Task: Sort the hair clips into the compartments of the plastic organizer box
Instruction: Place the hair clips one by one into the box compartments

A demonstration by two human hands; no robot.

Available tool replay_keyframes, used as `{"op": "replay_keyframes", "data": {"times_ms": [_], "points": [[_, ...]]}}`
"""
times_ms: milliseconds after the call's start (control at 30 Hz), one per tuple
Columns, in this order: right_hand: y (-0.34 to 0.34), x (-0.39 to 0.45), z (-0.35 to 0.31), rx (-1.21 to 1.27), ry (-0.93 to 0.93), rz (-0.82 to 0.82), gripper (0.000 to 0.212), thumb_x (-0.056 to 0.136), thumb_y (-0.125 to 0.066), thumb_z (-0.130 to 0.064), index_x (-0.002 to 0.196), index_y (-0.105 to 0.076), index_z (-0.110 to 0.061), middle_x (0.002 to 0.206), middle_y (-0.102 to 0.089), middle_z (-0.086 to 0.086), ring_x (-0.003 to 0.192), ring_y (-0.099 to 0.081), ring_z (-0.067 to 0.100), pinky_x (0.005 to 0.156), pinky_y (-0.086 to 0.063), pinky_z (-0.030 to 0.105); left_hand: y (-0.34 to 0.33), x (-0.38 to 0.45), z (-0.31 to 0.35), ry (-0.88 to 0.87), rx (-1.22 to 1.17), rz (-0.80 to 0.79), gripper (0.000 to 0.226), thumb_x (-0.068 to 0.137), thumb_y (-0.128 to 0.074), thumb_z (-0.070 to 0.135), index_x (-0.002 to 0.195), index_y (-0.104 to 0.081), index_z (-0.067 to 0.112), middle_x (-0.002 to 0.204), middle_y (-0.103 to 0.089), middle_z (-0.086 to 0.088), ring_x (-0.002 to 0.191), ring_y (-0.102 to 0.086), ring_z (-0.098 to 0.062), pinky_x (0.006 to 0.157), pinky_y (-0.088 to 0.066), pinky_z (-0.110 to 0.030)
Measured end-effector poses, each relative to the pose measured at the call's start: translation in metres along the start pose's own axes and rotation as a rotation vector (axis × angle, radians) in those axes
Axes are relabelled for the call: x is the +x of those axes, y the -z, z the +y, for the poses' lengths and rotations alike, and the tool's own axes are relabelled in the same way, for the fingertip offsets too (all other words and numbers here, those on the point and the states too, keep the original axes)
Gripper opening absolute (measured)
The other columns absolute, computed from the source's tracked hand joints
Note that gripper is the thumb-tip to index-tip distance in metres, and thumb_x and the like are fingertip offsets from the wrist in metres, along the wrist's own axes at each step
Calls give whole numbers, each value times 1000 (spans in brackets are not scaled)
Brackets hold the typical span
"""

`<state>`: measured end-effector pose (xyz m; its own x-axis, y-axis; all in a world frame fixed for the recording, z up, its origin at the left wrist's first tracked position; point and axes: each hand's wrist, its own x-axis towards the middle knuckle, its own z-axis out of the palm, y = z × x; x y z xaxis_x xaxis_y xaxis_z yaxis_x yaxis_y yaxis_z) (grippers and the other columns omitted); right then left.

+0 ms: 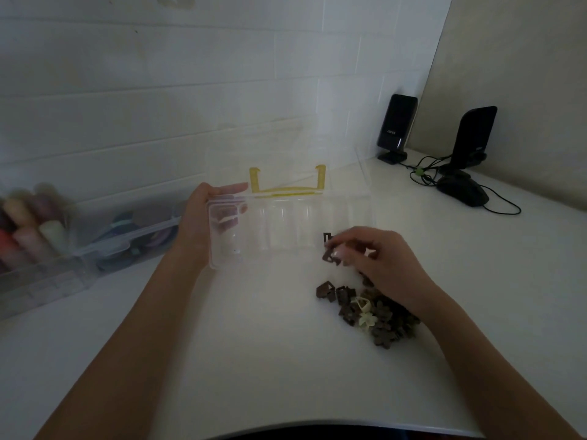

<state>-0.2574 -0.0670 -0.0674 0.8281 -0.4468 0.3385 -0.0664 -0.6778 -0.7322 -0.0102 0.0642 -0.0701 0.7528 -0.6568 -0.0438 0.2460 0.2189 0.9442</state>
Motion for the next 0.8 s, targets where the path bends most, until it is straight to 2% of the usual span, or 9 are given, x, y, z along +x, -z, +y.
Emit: {"op": "replay_keyframes", "data": {"times_ms": [67,167,267,400,467,567,667,800], "points": [[4,1,-4,185,-32,87,15,90,-58,-11,96,-72,-13,77,-72,1,65,-65,9,56,-50,18,1,2,-1,-4,-2,-4,42,77,-37,24,89,-77,16,88,-66,-12,79,-58,-22,75,-44,-31],[8,1,-4,321,-138,103,20,94,-52,-15,95,-70,-6,73,-72,4,56,-62,6,49,-42,9,1,2,-1,-4,-2,-4,42,77,-37,24,91,-76,15,89,-65,-13,78,-58,-21,74,-44,-31],[5,2,1,278,-143,111,21,93,-54,-22,92,-70,-9,67,-71,2,50,-55,8,49,-41,12,-1,-1,-1,4,0,-4,42,79,-36,24,91,-75,14,89,-64,-12,77,-57,-21,74,-44,-31],[-3,10,2,84,-55,225,6,87,-64,-20,92,-68,-18,58,-57,2,50,-46,5,53,-39,15,-4,-4,2,22,-11,-13,43,81,-34,21,85,-76,15,80,-67,-9,75,-58,-20,72,-44,-29],[-9,12,-1,6,-5,241,16,84,-67,-13,97,-62,-22,59,-50,-2,53,-43,7,55,-38,13,-5,-5,3,19,-9,-3,44,81,-33,20,78,-78,16,74,-69,-6,75,-58,-19,71,-44,-27],[-10,11,-1,-99,20,189,21,82,-68,-16,96,-57,-27,62,-49,-6,56,-45,8,58,-42,22,-4,-4,1,5,0,0,43,80,-35,21,80,-78,16,76,-68,-7,77,-58,-18,70,-44,-27],[-3,4,0,-199,74,13,11,79,-70,-35,87,-63,-32,62,-54,-10,56,-48,8,56,-42,23,-2,-2,0,12,3,-10,43,78,-36,22,87,-77,16,84,-65,-11,77,-57,-19,71,-43,-29],[0,-2,-3,-328,43,-263,38,65,-61,-65,97,-65,-46,71,-56,-13,62,-51,4,59,-43,20,-1,0,0,14,21,-11,42,76,-37,24,88,-77,17,88,-65,-10,79,-57,-19,73,-42,-29]]}}
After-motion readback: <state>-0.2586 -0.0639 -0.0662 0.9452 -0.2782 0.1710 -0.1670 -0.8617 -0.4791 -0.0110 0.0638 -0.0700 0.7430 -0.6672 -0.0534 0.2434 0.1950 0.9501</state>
